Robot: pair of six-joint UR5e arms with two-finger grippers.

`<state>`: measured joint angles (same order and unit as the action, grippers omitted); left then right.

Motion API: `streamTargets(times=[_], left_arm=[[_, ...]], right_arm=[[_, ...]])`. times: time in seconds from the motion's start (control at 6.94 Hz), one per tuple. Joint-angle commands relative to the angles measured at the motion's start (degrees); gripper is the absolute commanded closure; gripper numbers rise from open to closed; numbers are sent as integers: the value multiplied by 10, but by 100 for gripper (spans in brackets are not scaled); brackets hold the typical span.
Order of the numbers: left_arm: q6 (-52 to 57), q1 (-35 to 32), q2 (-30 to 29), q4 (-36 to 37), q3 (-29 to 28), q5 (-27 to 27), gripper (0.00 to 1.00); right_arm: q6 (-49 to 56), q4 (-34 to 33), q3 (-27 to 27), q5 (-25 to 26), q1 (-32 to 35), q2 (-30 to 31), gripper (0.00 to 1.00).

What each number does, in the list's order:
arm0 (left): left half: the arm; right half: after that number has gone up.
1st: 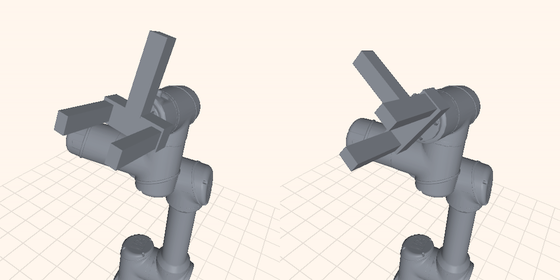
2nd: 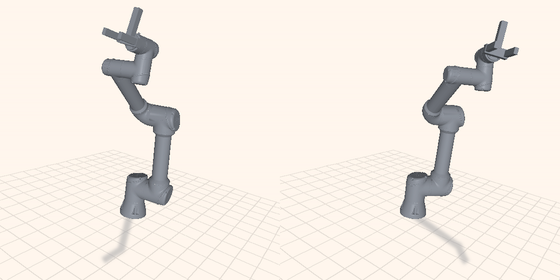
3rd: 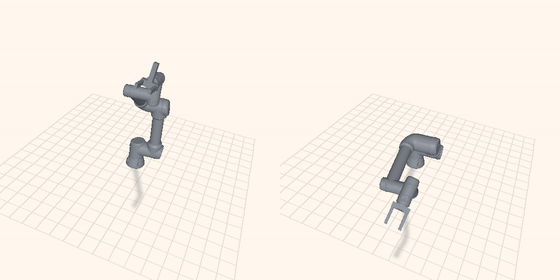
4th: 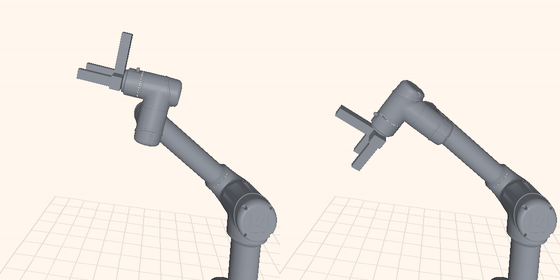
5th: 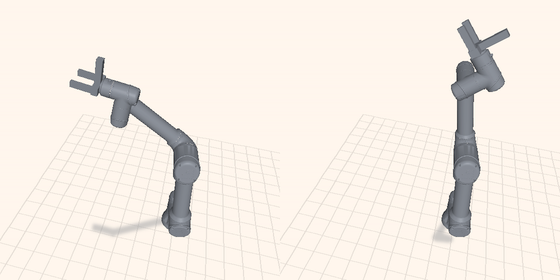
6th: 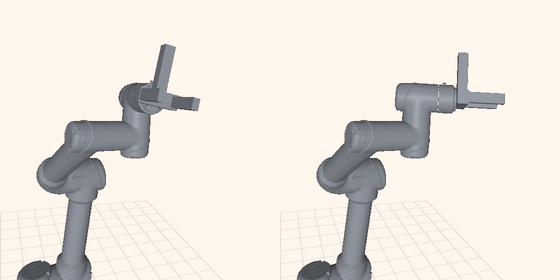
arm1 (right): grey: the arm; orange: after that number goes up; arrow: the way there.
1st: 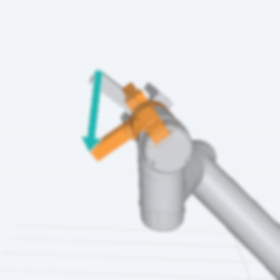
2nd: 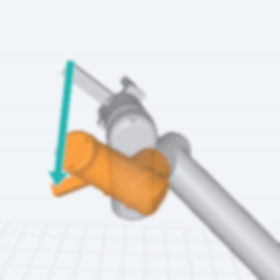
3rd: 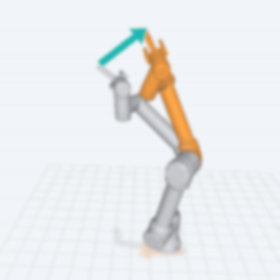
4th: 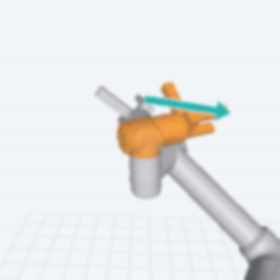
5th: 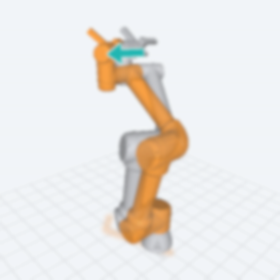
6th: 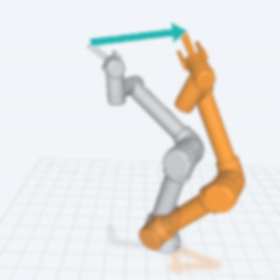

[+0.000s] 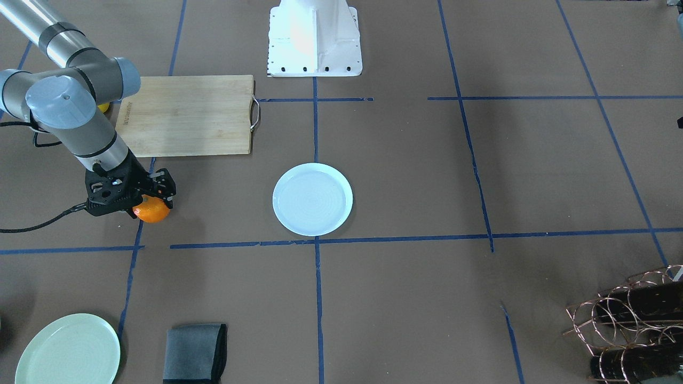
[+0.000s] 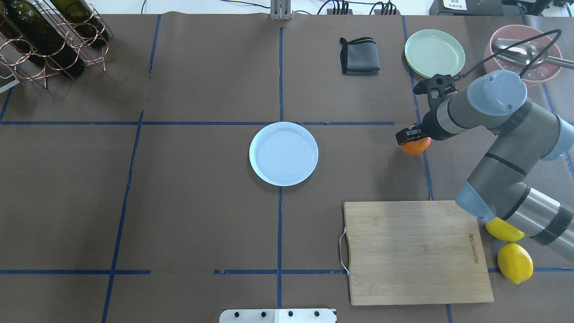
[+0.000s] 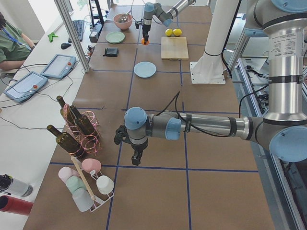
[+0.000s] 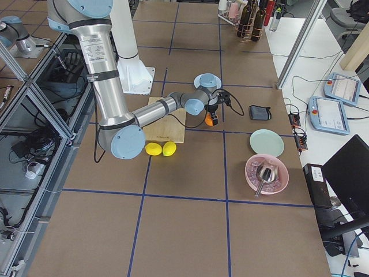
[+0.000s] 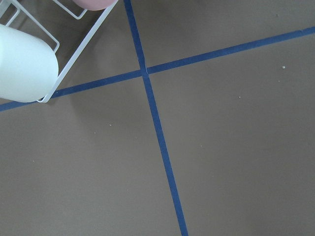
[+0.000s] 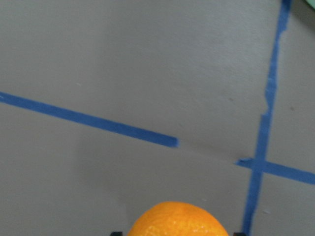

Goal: Pick orange to plate
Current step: 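Carry the orange with the right gripper over the white plate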

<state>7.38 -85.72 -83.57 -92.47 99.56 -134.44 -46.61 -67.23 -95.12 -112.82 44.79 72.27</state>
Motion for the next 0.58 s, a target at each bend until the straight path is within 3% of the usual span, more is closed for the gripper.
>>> streamTargets(times=[0.0, 0.43], left_arm=[[0, -1, 3, 0, 6, 1, 0], [-1, -2, 3, 0, 9, 1, 0]], right_arm=[[-105, -143, 3, 26, -51, -142, 94], [-253, -173, 108, 127, -150, -299, 86]])
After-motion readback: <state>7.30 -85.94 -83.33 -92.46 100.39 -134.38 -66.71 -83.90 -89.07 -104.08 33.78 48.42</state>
